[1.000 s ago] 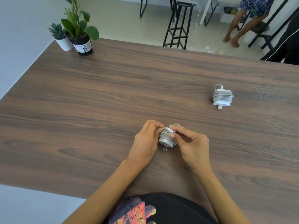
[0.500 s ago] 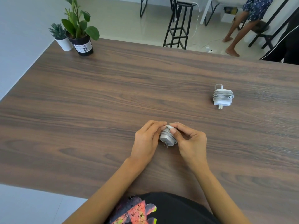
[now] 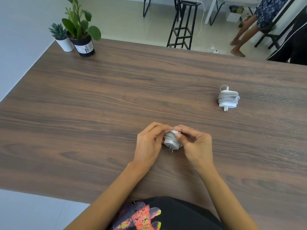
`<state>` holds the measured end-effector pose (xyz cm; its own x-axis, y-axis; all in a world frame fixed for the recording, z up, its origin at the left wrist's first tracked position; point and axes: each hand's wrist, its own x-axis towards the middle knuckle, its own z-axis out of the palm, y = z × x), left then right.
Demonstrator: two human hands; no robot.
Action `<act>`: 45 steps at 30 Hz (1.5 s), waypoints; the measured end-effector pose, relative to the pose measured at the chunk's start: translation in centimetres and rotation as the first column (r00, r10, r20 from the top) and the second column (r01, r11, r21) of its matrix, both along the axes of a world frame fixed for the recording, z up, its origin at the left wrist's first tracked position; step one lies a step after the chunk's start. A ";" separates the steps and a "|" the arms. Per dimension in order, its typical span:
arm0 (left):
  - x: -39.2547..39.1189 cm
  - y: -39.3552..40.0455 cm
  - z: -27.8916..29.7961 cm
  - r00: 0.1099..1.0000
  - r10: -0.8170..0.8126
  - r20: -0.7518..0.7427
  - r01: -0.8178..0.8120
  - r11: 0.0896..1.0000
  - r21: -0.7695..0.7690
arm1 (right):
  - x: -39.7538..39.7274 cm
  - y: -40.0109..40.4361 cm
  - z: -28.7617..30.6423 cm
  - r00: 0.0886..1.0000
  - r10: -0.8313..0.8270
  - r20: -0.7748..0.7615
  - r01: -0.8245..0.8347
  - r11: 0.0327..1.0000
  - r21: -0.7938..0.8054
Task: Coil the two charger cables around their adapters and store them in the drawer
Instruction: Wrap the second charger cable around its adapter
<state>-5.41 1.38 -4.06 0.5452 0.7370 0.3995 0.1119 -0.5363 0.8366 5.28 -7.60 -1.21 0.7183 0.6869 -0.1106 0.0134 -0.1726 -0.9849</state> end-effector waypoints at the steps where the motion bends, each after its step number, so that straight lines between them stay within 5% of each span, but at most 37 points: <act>1: 0.0 0.0 0.0 1.000 -0.008 -0.003 0.008 1.000 -0.001 | 0.0 0.1 0.0 1.000 -0.004 -0.001 0.004 1.000 -0.001; 6: 0.1 0.1 -0.1 1.000 0.001 0.002 -0.001 0.992 -0.127 | -0.3 0.3 0.3 0.999 -0.030 -0.027 0.031 0.999 0.014; 11: 0.1 0.3 -0.4 1.000 -0.029 -0.008 0.028 0.997 -0.074 | -0.3 -0.2 0.4 0.996 -0.053 -0.067 0.056 0.998 0.043; 30: 0.3 0.0 0.6 0.998 0.023 -0.061 -0.038 0.964 -0.263 | -0.2 0.1 -0.4 0.993 0.027 0.116 -0.029 0.999 0.014; 36: 0.3 -0.8 1.3 0.985 0.156 -0.068 -0.169 0.841 -0.514 | -0.5 0.2 -0.8 0.993 -0.024 0.115 0.020 0.999 0.035; 45: -1.1 -2.0 1.9 0.999 0.017 -0.031 -0.032 0.823 -0.567 | -0.9 0.1 -1.0 0.992 -0.075 0.104 0.067 0.994 0.083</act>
